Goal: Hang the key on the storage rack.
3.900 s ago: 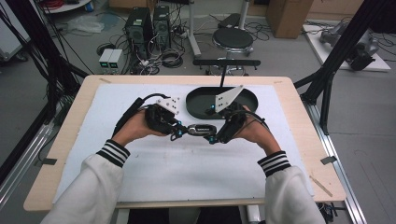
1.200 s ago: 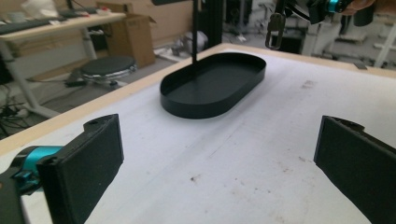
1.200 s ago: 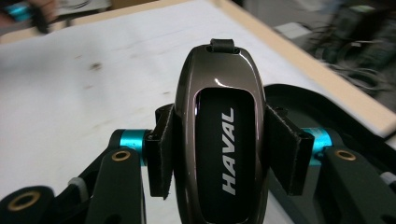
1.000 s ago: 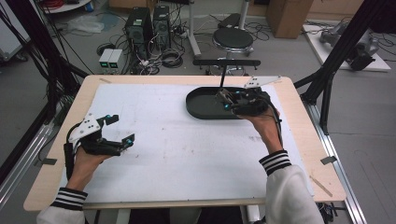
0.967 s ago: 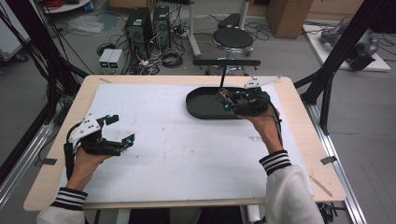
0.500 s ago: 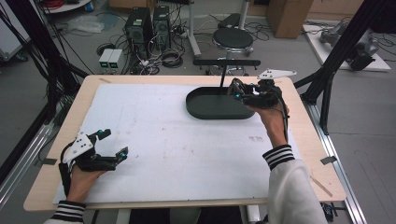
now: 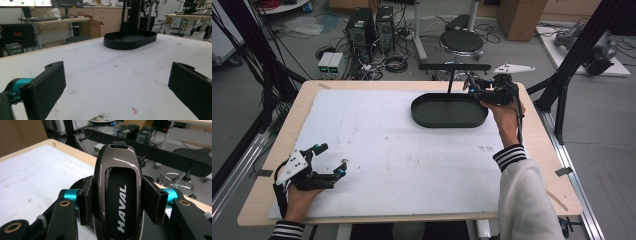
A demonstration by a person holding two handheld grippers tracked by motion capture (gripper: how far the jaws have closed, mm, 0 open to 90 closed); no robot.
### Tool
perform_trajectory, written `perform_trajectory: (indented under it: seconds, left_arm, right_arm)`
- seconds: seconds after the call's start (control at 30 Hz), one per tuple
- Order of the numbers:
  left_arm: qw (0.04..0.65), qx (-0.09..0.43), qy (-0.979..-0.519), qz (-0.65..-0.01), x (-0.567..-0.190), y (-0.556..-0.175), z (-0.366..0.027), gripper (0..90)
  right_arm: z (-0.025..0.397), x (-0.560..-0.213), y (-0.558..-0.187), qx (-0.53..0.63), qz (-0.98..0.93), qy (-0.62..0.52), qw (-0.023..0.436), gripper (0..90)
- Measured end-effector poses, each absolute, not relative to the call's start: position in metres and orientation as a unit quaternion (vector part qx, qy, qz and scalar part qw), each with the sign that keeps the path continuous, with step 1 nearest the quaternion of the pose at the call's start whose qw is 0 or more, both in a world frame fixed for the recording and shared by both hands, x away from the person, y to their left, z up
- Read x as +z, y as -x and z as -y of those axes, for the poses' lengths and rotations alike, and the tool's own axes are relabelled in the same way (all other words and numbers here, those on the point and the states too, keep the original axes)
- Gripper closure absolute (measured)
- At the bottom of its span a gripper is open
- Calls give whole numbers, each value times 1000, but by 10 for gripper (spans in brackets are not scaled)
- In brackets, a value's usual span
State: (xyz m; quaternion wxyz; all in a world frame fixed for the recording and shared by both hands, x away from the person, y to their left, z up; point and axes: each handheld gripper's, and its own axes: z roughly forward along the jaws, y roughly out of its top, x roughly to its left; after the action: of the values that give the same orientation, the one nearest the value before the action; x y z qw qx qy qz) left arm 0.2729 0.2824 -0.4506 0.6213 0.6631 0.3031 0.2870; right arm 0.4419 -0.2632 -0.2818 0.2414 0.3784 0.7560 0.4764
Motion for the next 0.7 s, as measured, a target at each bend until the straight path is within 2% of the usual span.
perform_trajectory:
  seconds: [0.7]
  left_arm:
    - [639,292,-642,-306,-453,-270,-287,19]
  right_arm:
    - [258,-276,-465,464,-737,-409,271,481]
